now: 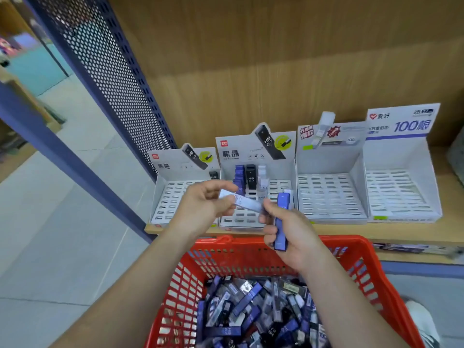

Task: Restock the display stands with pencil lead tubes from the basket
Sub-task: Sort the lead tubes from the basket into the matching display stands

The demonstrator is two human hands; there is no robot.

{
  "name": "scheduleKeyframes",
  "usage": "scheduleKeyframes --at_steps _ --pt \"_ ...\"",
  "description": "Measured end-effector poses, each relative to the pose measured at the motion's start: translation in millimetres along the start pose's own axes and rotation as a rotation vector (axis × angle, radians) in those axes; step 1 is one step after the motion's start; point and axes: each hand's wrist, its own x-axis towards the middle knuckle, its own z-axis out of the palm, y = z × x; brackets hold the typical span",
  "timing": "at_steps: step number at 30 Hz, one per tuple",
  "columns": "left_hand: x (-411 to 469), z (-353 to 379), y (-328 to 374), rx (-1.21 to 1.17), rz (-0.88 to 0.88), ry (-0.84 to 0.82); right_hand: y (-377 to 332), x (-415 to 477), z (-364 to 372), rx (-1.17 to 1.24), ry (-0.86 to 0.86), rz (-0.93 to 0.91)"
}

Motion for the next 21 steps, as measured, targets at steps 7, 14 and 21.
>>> scheduleKeyframes --at_steps 7,14,21 --pt "33.7 11.6 -12.4 0.538 0.214 0.139 -25.9 19.6 -20.7 -0.170 0.330 -0.188" --pt "43.9 39.9 -30.3 0.531 0.240 0.102 -14.1 22.3 -39.9 -0.134 0.240 -0.161" --pt "51.6 46.5 -44.8 0.564 0.292 0.042 -0.6 32.0 -52.0 -0.468 0.301 -0.228"
